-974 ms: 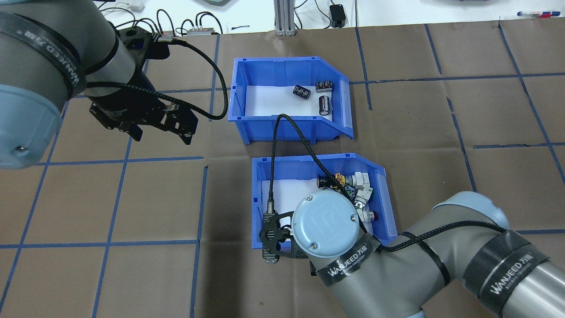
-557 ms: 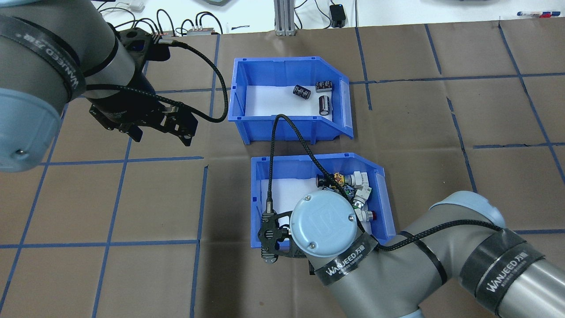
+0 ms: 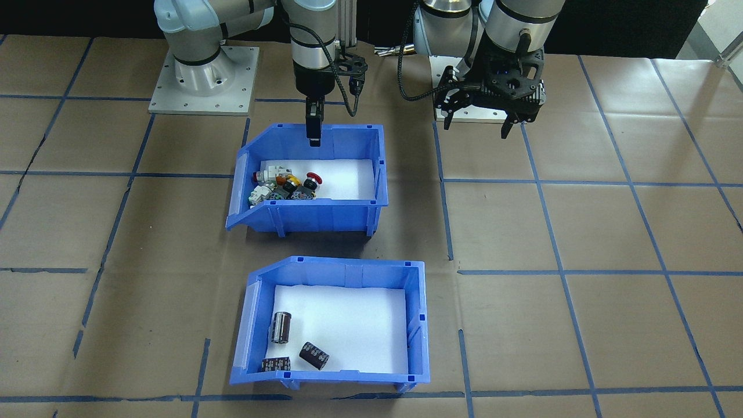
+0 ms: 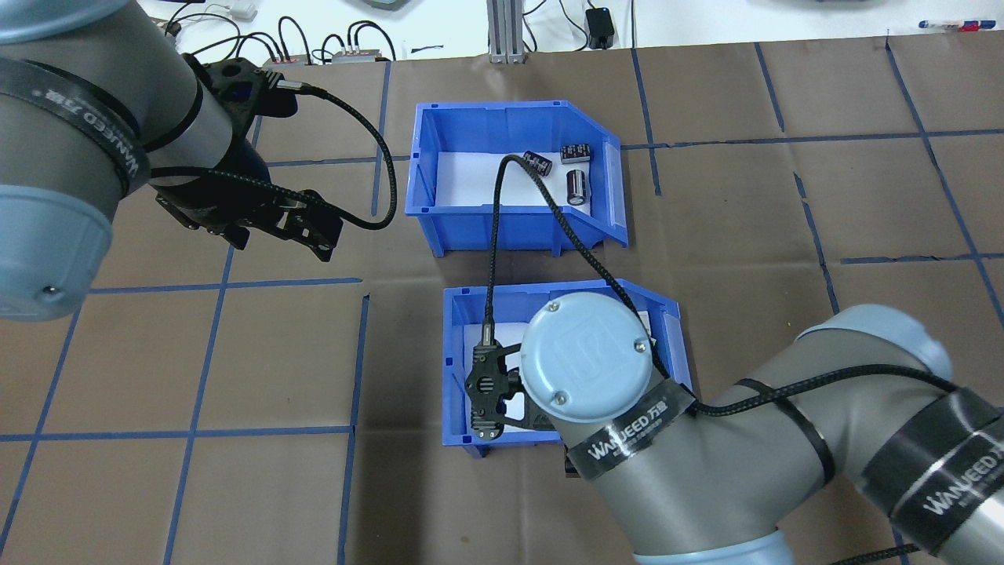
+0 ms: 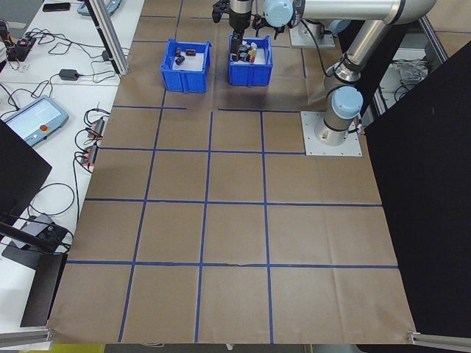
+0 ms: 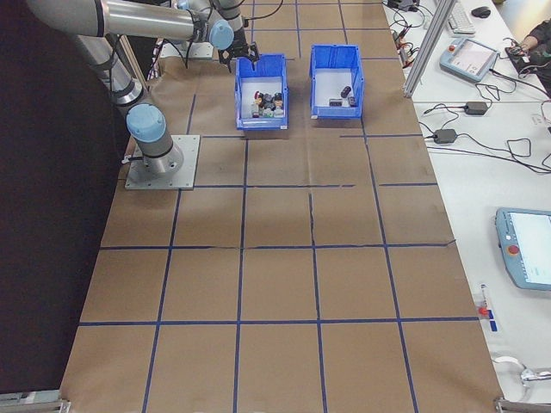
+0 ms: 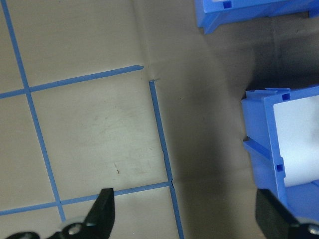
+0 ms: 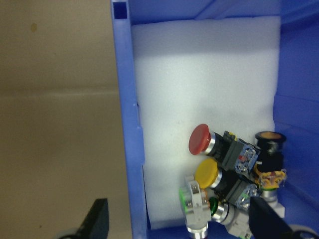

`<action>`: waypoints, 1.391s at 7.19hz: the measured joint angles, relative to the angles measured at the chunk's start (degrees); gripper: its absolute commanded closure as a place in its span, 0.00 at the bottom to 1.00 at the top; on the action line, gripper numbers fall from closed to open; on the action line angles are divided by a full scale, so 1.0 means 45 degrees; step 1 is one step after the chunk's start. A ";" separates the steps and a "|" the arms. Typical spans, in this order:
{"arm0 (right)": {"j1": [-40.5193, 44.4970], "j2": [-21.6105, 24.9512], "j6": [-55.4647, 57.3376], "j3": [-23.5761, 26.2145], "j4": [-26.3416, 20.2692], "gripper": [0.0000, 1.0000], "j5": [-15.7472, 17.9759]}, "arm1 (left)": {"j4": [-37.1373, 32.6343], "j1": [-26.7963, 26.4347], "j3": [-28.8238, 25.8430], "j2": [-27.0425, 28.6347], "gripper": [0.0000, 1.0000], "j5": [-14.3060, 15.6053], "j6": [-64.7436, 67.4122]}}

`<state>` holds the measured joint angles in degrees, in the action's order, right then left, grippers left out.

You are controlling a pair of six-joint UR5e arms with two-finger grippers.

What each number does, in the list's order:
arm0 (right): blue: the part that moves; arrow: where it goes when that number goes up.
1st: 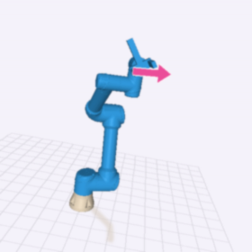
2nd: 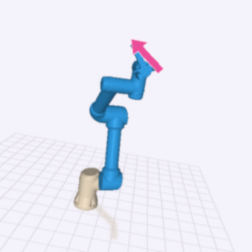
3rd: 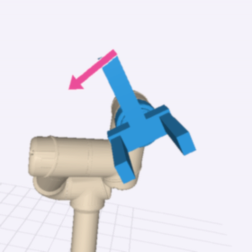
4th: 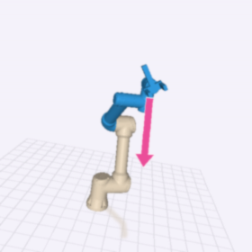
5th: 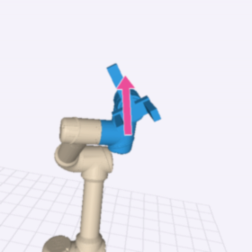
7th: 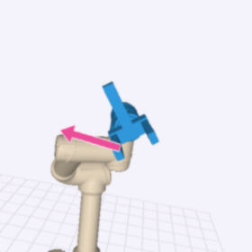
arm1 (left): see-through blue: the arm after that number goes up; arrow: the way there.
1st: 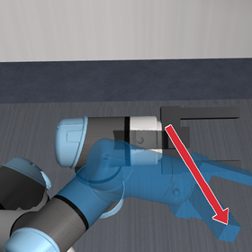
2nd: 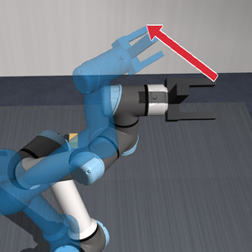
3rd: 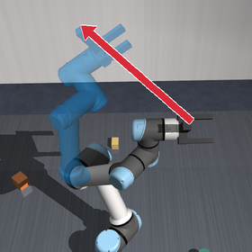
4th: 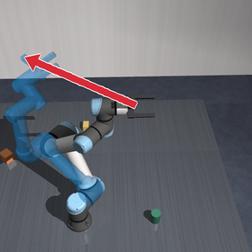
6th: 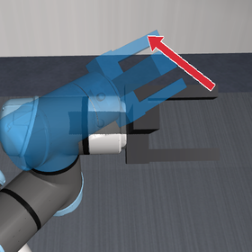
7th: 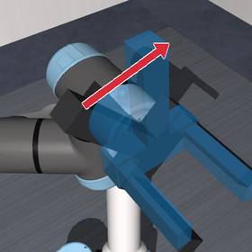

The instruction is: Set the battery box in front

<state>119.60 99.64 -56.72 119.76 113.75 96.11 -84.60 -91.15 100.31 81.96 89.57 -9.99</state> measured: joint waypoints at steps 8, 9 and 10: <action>-0.6543 -0.0010 0.8427 -0.3839 -0.2726 0.00 -0.0982 | 0.0065 0.0458 -0.0048 -0.0434 0.00 0.0193 0.0041; -0.6613 -0.0618 0.9444 -0.4704 -0.3401 0.00 -0.1016 | 0.0057 0.0460 -0.0064 -0.0433 0.00 0.0606 0.0042; -0.6609 -0.1266 1.0318 -0.5558 -0.3742 0.00 -0.1019 | 0.0053 0.0458 -0.0053 -0.0429 0.00 0.0954 0.0067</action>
<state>89.85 93.94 -10.29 94.75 96.91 91.52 -84.36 -89.09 100.07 80.03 93.87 -9.69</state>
